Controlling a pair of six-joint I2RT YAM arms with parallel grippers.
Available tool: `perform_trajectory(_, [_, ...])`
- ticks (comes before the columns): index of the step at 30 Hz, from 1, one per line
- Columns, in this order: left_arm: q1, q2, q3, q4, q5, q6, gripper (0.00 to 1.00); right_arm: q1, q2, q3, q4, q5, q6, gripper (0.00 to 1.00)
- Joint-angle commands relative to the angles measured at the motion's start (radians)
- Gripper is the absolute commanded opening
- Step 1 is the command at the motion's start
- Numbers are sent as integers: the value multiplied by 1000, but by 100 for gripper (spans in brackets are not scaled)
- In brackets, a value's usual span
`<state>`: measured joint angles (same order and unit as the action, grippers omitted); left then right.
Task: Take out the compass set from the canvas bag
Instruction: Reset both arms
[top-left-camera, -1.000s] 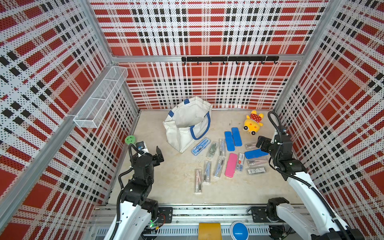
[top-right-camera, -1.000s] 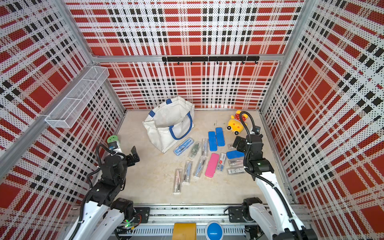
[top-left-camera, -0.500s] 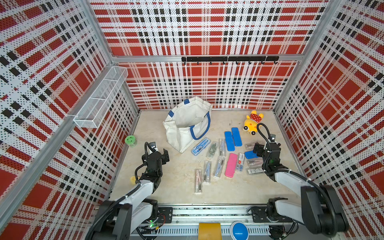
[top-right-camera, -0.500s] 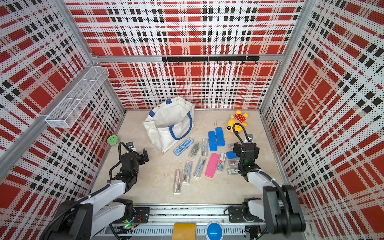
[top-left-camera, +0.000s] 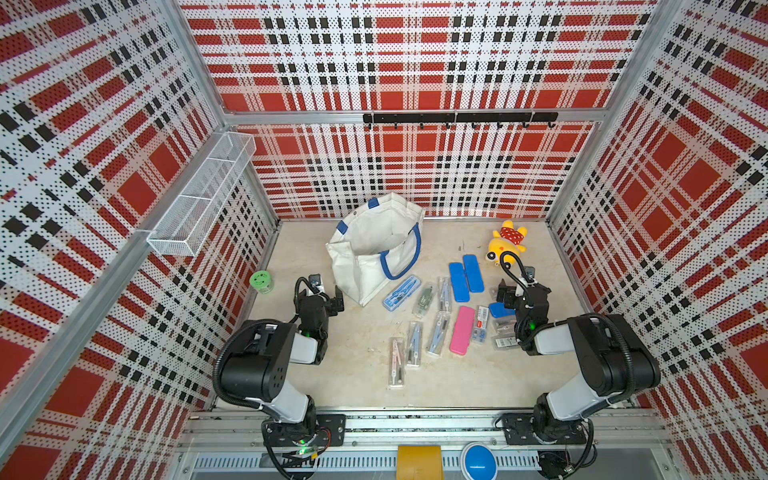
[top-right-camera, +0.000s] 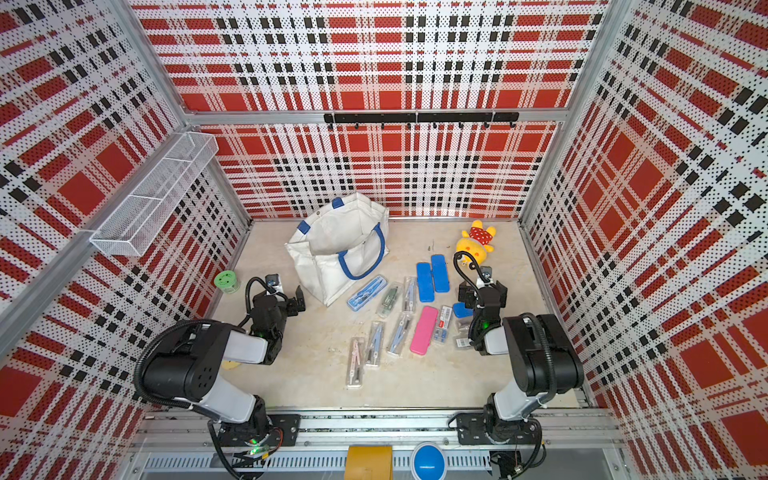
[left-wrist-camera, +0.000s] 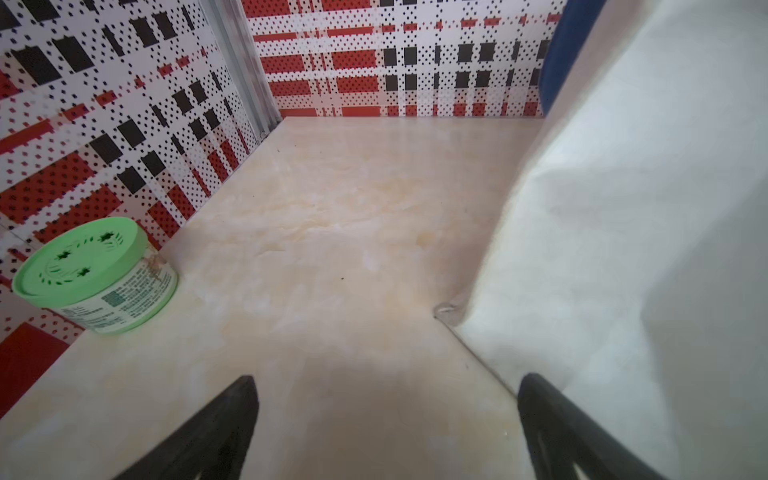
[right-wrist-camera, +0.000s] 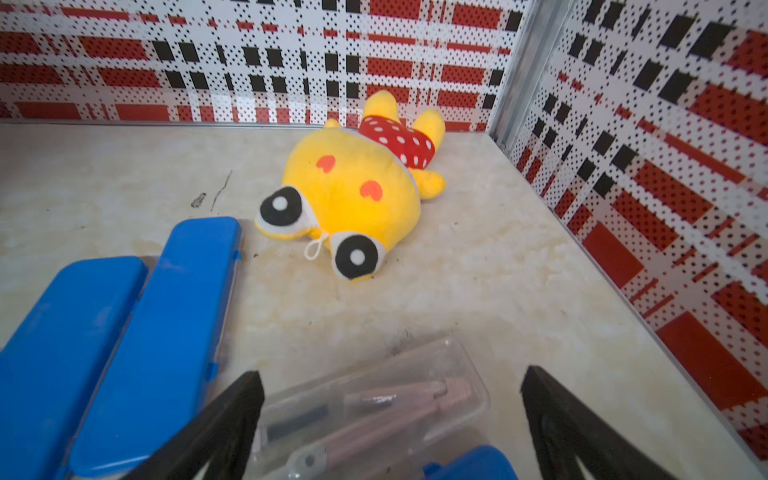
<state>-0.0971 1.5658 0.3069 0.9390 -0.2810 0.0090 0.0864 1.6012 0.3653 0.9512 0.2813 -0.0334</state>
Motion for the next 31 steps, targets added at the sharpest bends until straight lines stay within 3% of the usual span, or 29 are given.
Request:
perform_trajectory(1, [2,1,105,-37,-34,2,99,6,4,15,47,13,-28,100])
perform_trajectory(5, [4,5,107,-38,-29,-3,100,-34,-2,32,-11,-34,10,100])
perform_trajectory(31, [-1,-4,97,-27,-35,2,100,-39,-10,26,-4,-57,4,100])
